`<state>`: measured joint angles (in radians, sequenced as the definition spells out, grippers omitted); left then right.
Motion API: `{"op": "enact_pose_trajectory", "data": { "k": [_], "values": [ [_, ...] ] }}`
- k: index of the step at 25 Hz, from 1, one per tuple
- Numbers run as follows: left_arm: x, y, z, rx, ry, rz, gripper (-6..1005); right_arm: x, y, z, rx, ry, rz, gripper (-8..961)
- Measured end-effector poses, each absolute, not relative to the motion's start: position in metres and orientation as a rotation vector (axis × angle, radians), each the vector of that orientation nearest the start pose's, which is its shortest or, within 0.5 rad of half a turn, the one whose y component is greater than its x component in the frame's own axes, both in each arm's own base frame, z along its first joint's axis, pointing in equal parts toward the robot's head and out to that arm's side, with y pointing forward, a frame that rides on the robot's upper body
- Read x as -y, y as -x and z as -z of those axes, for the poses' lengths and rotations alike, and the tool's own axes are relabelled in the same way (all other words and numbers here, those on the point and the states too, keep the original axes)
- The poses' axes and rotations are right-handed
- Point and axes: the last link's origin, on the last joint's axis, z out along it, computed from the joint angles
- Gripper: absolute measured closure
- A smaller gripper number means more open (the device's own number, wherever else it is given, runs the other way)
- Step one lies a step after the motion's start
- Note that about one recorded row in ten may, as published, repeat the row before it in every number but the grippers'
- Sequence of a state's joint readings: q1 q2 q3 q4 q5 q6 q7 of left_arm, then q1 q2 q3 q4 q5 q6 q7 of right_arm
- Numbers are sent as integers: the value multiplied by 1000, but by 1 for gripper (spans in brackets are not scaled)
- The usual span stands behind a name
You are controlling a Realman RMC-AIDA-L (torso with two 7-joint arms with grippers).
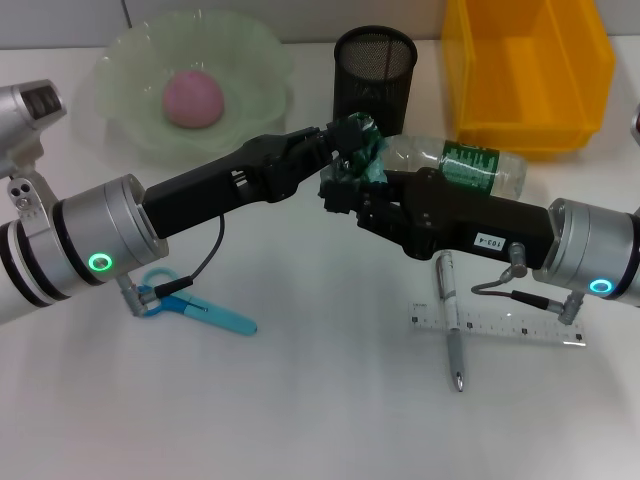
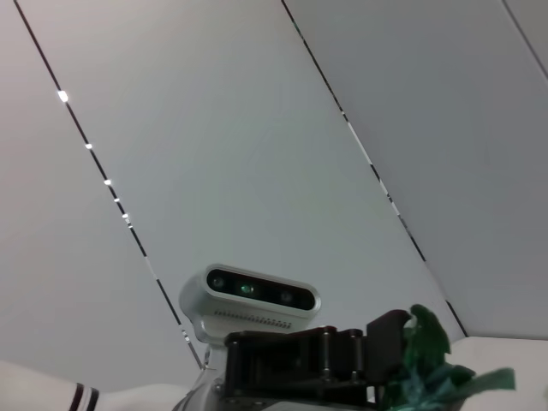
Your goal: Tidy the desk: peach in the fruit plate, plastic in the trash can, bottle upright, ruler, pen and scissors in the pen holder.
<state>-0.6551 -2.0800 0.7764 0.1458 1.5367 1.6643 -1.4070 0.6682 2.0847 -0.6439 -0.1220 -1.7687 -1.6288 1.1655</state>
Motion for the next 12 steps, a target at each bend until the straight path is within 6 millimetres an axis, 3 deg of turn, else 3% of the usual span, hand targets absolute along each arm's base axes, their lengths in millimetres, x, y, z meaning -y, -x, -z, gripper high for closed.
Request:
{"op": "enact_pose_trajectory", "data": {
  "k": [2,12],
  "values": [
    [-316,205,46,1064,2554,1493,993,-309,-213,62,-775,2667,-1301,770],
    [-317,206,46,1068,2547,1488,993,-309,-213,62,-746,2672,-1292,810]
  ]
}}
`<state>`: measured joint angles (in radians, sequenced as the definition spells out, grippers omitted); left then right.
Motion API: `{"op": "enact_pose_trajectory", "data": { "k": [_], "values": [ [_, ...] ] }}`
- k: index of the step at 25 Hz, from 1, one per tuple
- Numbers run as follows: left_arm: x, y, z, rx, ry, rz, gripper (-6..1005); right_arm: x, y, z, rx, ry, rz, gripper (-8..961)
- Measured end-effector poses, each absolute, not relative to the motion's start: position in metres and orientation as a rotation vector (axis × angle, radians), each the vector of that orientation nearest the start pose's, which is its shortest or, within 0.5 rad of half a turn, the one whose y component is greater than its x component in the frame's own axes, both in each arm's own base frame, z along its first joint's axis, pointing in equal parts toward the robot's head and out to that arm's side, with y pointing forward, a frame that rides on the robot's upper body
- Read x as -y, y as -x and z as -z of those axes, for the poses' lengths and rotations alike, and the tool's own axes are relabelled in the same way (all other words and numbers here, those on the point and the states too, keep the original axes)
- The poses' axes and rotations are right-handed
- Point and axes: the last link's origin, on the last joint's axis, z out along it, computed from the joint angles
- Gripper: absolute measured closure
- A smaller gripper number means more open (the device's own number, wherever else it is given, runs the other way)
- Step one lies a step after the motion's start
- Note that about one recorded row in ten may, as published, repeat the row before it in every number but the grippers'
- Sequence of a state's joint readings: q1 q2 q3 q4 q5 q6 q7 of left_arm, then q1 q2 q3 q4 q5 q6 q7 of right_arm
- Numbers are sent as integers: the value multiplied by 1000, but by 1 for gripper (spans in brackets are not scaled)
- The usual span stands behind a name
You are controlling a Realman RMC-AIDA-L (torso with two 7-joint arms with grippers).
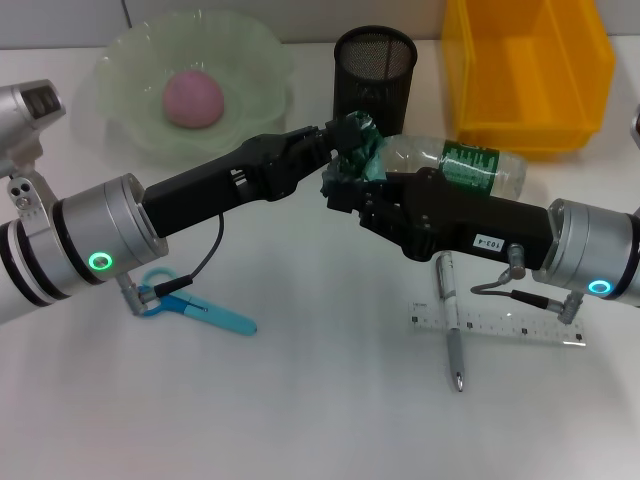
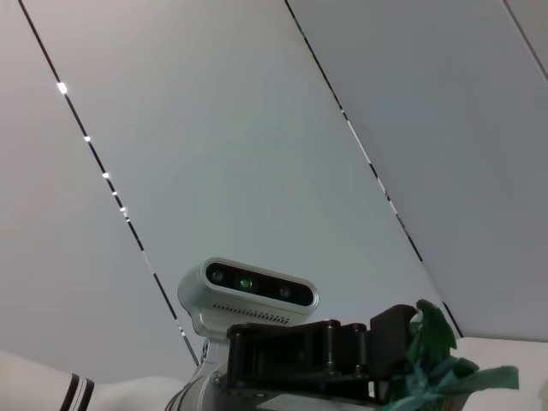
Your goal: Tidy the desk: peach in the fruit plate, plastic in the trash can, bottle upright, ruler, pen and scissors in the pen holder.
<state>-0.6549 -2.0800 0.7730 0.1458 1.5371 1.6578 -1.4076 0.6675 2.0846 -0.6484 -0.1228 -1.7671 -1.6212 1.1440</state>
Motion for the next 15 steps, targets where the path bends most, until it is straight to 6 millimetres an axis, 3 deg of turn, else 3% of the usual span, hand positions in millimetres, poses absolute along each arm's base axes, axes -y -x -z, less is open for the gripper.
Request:
{"op": "enact_pose_trajectory", "data": {
  "k": [9,15],
  "values": [
    [-317,206,46,1063,2551,1483,994,-307,-212,62,-742,2674,-1301,893],
    [-317,206,45,1056,2555,1479,975,-307,-212,62,-747,2675,-1303,894]
  ]
}}
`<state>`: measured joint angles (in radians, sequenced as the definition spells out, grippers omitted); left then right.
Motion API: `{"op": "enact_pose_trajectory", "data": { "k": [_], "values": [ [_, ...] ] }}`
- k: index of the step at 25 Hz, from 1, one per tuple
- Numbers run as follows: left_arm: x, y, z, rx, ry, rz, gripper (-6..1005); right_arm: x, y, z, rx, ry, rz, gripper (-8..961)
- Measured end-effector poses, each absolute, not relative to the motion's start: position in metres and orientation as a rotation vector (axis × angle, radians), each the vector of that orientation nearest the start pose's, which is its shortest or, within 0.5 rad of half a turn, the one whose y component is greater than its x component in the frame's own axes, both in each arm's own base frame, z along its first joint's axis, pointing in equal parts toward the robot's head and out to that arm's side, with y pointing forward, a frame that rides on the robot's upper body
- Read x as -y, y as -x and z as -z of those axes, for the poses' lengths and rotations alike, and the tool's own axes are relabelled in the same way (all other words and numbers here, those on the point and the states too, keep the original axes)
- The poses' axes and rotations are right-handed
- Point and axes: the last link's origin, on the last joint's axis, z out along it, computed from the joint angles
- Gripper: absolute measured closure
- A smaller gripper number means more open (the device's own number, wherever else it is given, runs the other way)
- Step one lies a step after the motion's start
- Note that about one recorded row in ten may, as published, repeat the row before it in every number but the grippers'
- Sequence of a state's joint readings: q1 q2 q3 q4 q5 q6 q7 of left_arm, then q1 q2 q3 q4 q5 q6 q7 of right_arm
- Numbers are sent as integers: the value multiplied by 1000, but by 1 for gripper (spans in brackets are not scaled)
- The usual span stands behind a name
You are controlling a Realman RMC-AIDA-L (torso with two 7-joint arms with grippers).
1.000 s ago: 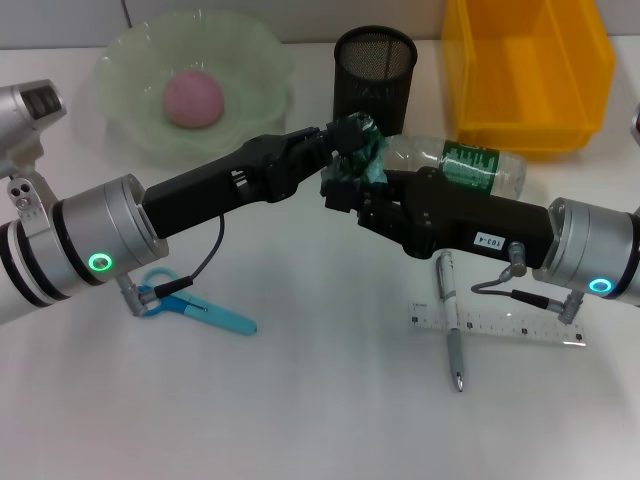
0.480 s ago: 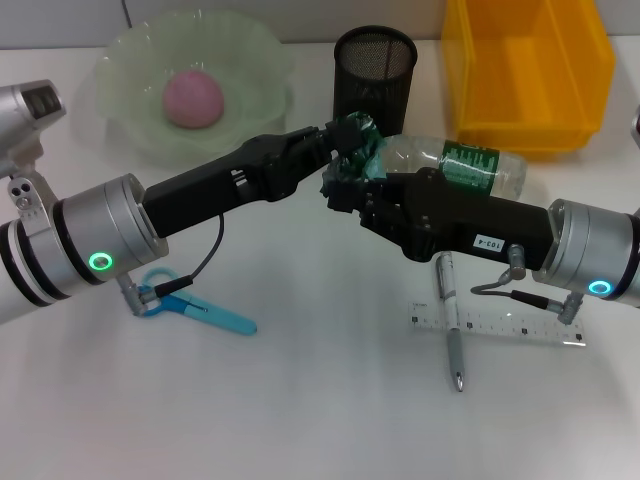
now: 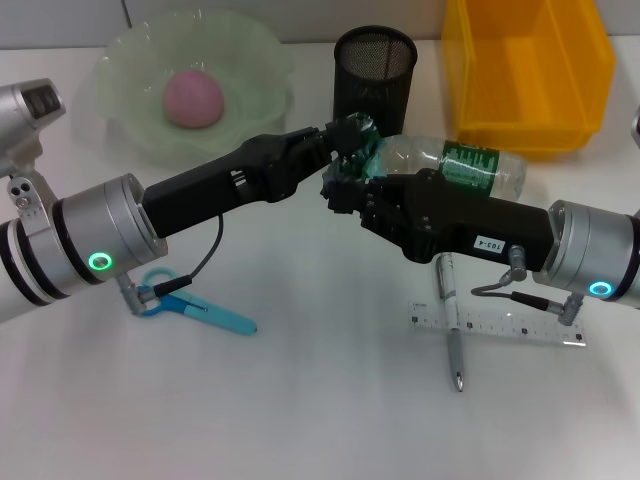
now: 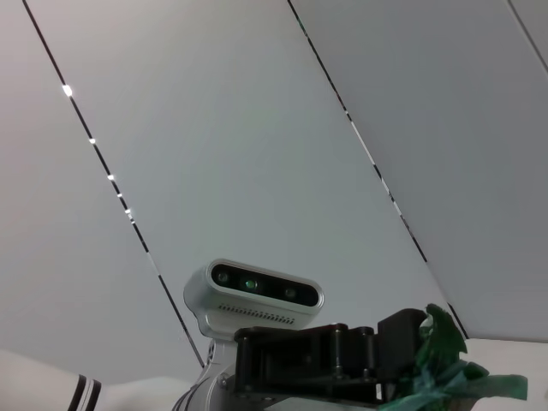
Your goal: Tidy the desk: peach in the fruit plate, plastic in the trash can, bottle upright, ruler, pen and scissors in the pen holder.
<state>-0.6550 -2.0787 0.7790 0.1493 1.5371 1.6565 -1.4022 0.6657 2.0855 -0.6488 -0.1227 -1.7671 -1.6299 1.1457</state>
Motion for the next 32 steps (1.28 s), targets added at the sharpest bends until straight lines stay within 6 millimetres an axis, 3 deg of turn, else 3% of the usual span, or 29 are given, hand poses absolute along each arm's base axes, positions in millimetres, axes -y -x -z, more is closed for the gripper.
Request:
{"op": "enact_pose_trajectory", "data": {
  "k": [7,12,23,26,32],
  "values": [
    [-318,208,45,1063,2535,1479,941,-307,-212,62,-749,2675,-1306,902],
    [-319,211,44,1075,2505,1478,735,-307,-213,61,-751,2673,-1305,903],
    [-321,212,42,1064,2506,1473,508,-307,-214,60,-754,2668,-1310,907],
    [-321,212,42,1066,2504,1473,269,-307,-214,60,-756,2669,-1307,907],
    [-321,212,42,1067,2504,1471,206,-306,-214,60,-757,2672,-1306,908]
  ]
}}
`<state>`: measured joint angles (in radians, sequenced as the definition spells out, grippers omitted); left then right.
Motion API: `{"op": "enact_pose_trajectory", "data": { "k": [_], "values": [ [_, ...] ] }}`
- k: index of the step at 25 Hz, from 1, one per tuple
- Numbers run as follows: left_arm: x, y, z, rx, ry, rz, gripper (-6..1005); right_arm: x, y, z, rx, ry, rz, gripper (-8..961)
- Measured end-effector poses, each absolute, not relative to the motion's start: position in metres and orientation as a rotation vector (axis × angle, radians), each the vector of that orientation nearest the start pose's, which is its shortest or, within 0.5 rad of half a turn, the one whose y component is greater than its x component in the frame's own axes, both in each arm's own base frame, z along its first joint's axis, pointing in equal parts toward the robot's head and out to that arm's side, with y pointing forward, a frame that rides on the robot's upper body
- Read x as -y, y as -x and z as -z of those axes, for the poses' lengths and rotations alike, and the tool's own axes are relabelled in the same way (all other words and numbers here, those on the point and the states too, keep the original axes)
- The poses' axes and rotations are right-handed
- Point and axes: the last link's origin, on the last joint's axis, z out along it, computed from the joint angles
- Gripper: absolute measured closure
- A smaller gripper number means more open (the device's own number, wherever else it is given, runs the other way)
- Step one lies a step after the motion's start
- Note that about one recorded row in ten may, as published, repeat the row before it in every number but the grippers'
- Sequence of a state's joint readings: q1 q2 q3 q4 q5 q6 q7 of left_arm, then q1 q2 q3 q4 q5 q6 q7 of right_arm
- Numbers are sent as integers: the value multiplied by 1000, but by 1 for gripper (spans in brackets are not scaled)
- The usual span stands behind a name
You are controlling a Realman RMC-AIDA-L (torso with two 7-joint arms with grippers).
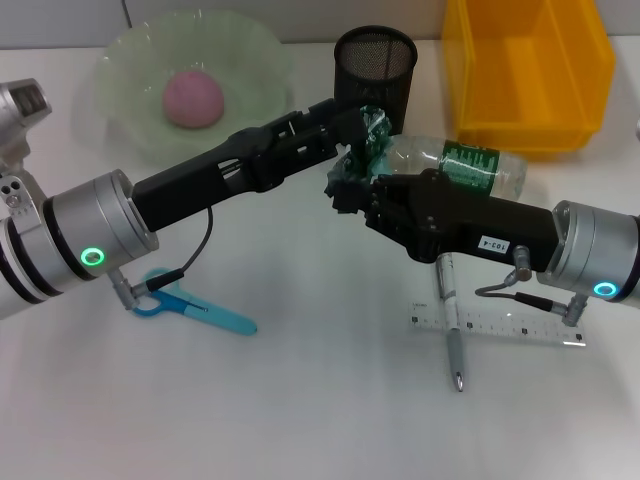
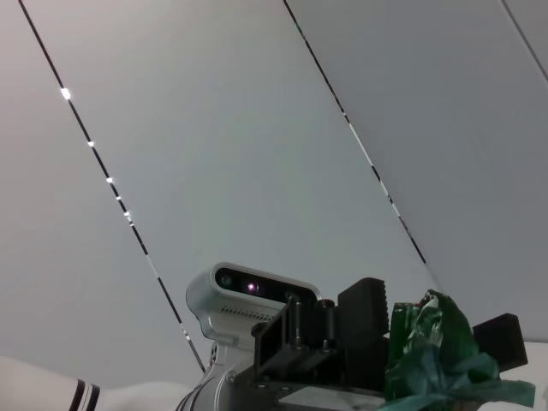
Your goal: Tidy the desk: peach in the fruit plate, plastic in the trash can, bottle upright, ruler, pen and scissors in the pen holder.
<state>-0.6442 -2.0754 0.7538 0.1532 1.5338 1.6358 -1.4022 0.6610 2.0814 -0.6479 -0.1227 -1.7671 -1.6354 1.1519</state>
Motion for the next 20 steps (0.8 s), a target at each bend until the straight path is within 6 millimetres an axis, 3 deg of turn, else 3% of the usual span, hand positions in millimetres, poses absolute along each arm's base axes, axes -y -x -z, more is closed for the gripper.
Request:
{"op": "enact_pose_trajectory", "data": {
  "k": [7,16,18,20],
  "values": [
    [-320,214,36,937,2584,1398,208,-307,-214,60,-755,2673,-1304,910],
    [-312,234,2,664,2586,1299,211,-309,-221,52,-757,2666,-1271,914],
    [-305,247,-10,563,2577,1245,211,-309,-222,50,-759,2665,-1272,914],
    [-305,247,-10,563,2577,1245,212,-309,-223,48,-757,2664,-1274,914]
  ]
}}
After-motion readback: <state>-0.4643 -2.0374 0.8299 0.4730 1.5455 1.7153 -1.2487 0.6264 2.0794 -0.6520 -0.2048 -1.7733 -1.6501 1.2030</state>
